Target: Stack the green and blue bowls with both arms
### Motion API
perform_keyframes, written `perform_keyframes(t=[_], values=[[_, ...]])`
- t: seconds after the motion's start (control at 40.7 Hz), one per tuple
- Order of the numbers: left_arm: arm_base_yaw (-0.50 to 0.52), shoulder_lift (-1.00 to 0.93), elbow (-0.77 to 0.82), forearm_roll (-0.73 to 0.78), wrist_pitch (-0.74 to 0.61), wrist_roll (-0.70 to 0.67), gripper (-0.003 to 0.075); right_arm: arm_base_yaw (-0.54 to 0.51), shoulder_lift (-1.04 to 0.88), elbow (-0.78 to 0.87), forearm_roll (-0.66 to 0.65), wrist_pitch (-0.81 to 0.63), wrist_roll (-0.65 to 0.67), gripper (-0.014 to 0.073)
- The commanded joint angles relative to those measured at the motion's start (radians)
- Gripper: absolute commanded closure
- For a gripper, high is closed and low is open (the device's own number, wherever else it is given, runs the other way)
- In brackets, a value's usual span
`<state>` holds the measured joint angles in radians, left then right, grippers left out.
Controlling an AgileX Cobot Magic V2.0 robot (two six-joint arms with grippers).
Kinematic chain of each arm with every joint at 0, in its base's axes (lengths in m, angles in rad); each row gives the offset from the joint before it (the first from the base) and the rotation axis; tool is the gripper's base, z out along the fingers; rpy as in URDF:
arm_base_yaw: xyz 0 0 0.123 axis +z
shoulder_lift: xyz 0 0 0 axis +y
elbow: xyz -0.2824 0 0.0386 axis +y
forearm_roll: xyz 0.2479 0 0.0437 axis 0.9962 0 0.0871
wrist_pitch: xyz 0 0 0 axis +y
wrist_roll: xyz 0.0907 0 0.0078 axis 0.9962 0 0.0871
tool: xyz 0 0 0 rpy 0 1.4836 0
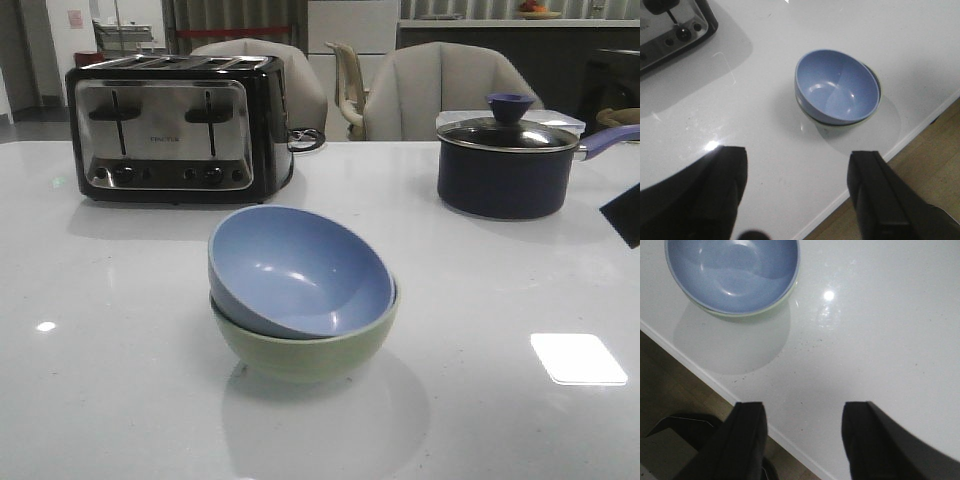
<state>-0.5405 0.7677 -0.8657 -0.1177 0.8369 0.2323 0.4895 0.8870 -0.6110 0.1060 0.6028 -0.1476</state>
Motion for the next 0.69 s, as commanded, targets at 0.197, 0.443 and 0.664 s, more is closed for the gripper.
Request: perform_keyframes(t=[0.197,0.443,0.664], values=[[-0.007,-0.187,0.178,-0.004,-0.126,0.002,0.0231,-0.003,-0.014,-0.023,-0.002,-0.063,-0.002,0.0130],[0.000,-0.191,0.223,0.016,-0.186,-0.060,0.0248,-0.003,-0.014,-0.023,-0.003,-0.063,-0.002,0.0130],[0.001,-0.191,0.226,0.027,-0.193,-0.077,0.0335,-0.003,-0.014,-0.023,-0.003,-0.061,-0.002,0.0248]])
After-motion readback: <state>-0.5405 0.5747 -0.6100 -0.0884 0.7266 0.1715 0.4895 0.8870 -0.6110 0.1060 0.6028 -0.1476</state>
